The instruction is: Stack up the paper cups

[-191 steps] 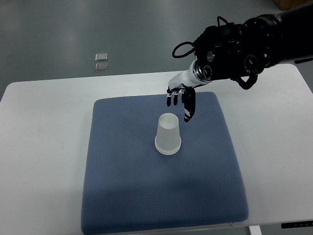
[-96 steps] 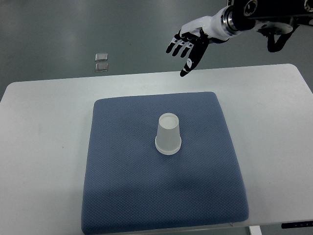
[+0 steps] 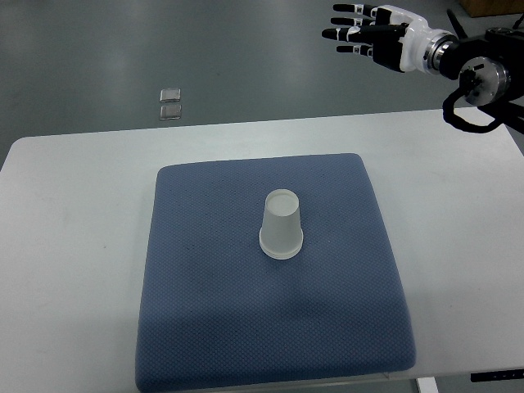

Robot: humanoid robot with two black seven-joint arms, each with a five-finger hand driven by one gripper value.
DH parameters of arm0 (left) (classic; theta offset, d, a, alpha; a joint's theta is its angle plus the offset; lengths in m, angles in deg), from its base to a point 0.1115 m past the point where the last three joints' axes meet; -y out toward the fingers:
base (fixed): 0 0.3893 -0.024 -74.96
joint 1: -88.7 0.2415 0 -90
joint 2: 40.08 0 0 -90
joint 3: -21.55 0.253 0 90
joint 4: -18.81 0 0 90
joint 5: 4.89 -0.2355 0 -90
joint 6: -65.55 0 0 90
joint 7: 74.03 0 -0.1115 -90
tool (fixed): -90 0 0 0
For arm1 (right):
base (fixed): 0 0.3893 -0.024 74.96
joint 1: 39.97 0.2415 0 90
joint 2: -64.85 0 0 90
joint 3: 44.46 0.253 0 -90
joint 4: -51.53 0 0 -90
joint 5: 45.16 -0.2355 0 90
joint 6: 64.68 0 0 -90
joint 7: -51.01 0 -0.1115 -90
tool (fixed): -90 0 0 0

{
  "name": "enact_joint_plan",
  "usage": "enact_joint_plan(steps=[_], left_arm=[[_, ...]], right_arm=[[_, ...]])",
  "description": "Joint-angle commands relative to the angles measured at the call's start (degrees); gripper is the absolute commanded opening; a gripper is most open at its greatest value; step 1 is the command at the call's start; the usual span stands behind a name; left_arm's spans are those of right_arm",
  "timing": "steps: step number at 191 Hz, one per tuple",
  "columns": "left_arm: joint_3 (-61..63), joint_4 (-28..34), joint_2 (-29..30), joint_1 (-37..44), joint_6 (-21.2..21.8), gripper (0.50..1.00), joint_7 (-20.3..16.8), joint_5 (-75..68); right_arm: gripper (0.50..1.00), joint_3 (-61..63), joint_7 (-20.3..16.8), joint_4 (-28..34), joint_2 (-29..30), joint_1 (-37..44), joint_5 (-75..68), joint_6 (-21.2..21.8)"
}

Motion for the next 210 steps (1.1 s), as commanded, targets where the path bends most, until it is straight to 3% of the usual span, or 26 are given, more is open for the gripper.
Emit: enact_joint_plan(steps=[1,23,53,78,137,170,210], left_arm=[[0.0,0.0,0.0,0.0,0.1,1.000,0.0,0.0],[0.1,0.1,0.0,0.0,0.1,1.000,0.1,0.0],[0.1,0.2,0.0,0.0,0.2,1.000,0.1,0.0],[0.2,0.0,0.0,0.0,0.1,1.000,0.1,0.0],[0.0,0.1,0.0,0.0,0.2,1.000,0.1,0.0],[0.0,0.3,0.0,-0.1,0.1,1.000,0.1,0.0],[0.1,0.0,0.0,-0.1,0.1,1.000,0.1,0.0]], right_arm=[[0.881,13.3,0.5,-4.7,3.4,-8.6,-0.5,-0.2],[0.913,23.4,1.5,-10.0,7.8,-14.8,-0.5,0.3],[0.921,28.9,2.2,-11.9,11.7,-19.0,-0.5,1.2],[0.921,33.2,5.8,-13.3,14.3,-21.5,-0.5,1.6],[0.921,37.9,6.6,-13.9,18.4,-26.5,-0.5,7.9],[0.924,37.8,6.6,-14.6,19.2,-29.0,-0.4,16.9],[0.923,37.7,6.6,-20.3,21.6,-28.6,-0.3,18.0]])
